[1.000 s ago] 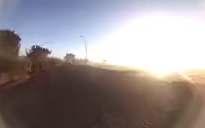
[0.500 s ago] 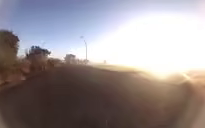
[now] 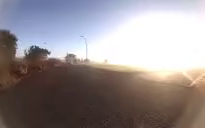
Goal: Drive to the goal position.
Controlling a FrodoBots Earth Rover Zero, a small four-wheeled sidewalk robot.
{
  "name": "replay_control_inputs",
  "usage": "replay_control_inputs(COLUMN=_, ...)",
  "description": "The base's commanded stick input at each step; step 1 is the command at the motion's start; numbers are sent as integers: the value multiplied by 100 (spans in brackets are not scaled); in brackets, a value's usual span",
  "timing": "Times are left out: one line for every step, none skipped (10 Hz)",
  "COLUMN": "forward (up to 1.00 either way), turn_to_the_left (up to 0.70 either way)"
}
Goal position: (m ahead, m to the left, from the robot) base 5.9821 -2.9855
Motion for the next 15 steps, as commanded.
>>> replay_control_inputs(forward=70, turn_to_the_left=-34)
replay_control_inputs(forward=70, turn_to_the_left=-34)
replay_control_inputs(forward=70, turn_to_the_left=-34)
replay_control_inputs(forward=70, turn_to_the_left=-35)
replay_control_inputs(forward=70, turn_to_the_left=-35)
replay_control_inputs(forward=70, turn_to_the_left=-35)
replay_control_inputs(forward=70, turn_to_the_left=-35)
replay_control_inputs(forward=70, turn_to_the_left=-35)
replay_control_inputs(forward=70, turn_to_the_left=-35)
replay_control_inputs(forward=70, turn_to_the_left=-35)
replay_control_inputs(forward=70, turn_to_the_left=-35)
replay_control_inputs(forward=70, turn_to_the_left=-35)
replay_control_inputs(forward=70, turn_to_the_left=-35)
replay_control_inputs(forward=70, turn_to_the_left=-35)
replay_control_inputs(forward=70, turn_to_the_left=-35)
